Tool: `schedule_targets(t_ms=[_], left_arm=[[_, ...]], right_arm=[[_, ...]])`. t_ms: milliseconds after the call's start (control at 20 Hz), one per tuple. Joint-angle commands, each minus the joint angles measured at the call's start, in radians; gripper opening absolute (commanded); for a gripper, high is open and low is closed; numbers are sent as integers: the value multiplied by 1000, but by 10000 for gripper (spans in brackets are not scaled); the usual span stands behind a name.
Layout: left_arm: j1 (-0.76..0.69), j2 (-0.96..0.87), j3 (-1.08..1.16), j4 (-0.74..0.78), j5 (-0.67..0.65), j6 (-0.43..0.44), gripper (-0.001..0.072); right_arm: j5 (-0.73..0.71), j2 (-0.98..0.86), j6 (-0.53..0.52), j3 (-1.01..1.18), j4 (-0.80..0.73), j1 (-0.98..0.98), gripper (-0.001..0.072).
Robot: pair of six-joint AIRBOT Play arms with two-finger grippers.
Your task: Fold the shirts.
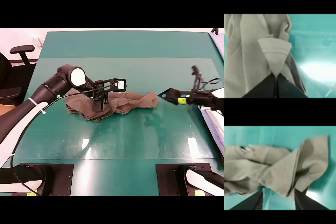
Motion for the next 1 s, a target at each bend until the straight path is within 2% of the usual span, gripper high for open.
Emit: schedule_targets(t_ms=[0,300,400,450,500,550,650,750,950], left_arm=[[0,37,2,9,-74,-4,29],[0,47,2,12,-103,-50,29],[0,48,2,12,-111,-56,29],[0,50,2,12,-115,-56,28],[0,54,2,14,-120,-56,28],[0,61,2,16,-124,-56,28],[0,100,2,44,-144,-60,27],[3,176,2,127,-157,-110,26],[100,417,6,307,-151,-190,26]], right_arm=[[-66,-143,24,1,7,68,459],[-103,-257,-13,57,11,154,456],[-96,-272,-12,104,11,180,426],[-90,-272,-9,122,11,189,289],[-83,-272,-6,143,11,194,51],[-68,-272,10,160,11,193,8],[-4,-269,26,210,11,183,7],[42,-241,28,268,11,181,7],[41,-85,72,444,11,132,6]])
